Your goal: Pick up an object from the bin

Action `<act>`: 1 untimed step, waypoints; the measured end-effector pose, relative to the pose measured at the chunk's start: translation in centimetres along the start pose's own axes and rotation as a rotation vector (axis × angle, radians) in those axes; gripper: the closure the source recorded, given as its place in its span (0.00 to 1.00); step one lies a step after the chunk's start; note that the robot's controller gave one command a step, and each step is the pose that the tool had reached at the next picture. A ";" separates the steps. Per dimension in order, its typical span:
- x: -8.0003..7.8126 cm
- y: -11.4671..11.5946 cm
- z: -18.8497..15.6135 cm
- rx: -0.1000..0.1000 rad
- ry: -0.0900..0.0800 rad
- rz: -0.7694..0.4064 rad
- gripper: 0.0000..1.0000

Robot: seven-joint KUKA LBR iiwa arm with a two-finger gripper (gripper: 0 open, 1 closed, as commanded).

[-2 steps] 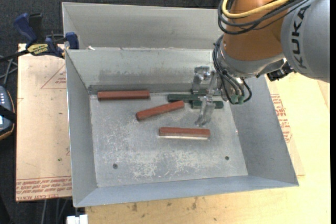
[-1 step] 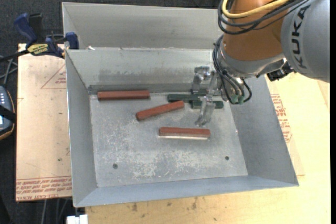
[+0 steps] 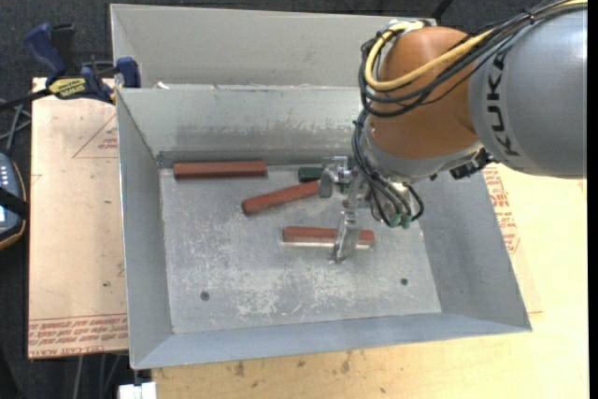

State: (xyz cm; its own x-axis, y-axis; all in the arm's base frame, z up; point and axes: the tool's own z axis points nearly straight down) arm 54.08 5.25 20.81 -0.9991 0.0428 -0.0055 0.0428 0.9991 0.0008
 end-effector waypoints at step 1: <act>-2.0 0.7 6.5 -0.001 -0.001 -0.122 0.00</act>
Offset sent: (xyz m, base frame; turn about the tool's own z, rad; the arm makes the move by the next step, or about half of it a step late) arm 0.0392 -0.0405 -0.1381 0.2022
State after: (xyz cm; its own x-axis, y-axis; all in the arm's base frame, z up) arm 56.13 5.83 14.32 -0.9969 -0.0789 -0.0065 -0.0789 0.9969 0.0012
